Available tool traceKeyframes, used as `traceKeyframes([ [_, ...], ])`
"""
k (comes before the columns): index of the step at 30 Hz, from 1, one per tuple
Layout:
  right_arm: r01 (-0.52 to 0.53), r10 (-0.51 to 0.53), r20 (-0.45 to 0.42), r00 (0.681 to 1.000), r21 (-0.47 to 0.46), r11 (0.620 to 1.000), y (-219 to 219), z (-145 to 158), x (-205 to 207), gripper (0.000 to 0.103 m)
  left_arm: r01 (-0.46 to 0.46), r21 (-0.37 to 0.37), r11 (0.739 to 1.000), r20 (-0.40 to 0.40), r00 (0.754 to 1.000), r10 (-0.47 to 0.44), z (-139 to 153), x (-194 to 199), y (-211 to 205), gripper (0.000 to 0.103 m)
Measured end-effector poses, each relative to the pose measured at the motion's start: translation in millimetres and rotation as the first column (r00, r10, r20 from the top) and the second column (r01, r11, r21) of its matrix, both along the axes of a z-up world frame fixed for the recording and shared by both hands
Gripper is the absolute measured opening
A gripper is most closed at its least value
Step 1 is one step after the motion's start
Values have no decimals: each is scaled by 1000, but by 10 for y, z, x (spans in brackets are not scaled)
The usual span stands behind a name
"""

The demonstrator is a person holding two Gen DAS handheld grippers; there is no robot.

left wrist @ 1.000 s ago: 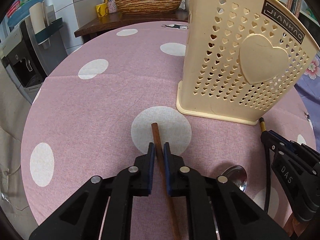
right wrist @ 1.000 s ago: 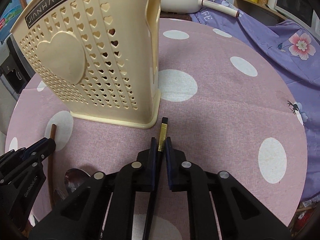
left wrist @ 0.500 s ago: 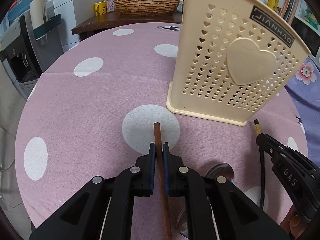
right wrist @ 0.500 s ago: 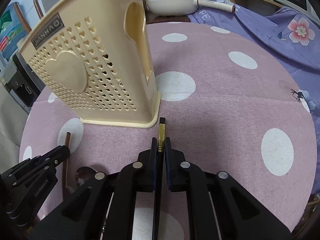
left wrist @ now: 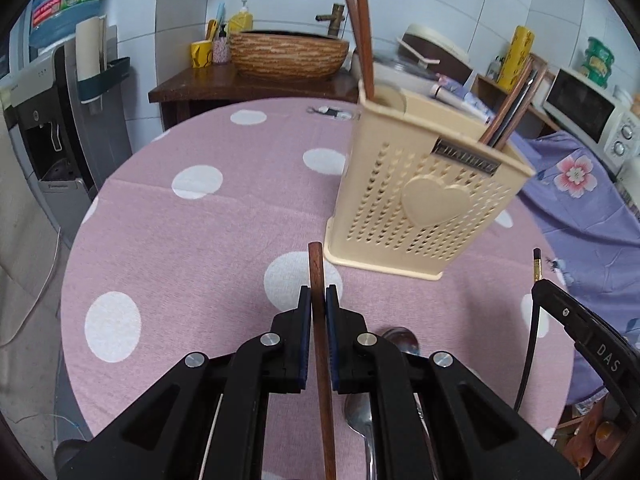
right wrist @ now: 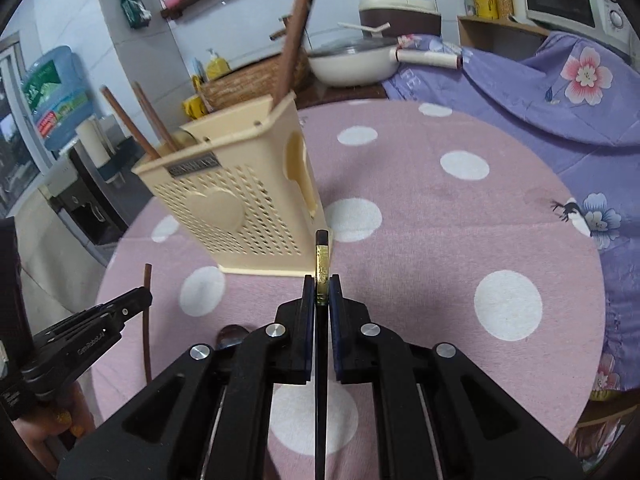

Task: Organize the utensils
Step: 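Lift both chopsticks and lower them into the cream holder with both tools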

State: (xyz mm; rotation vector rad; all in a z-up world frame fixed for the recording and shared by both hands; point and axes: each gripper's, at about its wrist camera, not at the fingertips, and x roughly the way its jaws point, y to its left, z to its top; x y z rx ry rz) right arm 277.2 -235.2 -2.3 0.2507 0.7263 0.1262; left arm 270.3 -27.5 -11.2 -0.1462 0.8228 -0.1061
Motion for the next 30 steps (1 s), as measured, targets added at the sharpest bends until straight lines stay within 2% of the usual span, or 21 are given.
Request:
traceKeyframes([
  [7, -67, 67, 125, 990, -5, 998, 41, 429, -462, 8, 41, -25, 999, 86, 996, -39, 317, -337, 26, 7],
  [14, -88, 88, 177, 980, -9, 996, 43, 685, -737, 8, 79, -21, 997, 130, 989, -76, 466, -518, 23, 7],
  [30, -104, 112, 244, 963, -45, 994, 90, 999, -787, 8, 84, 3, 996, 200, 976, -83, 720, -530, 56, 7],
])
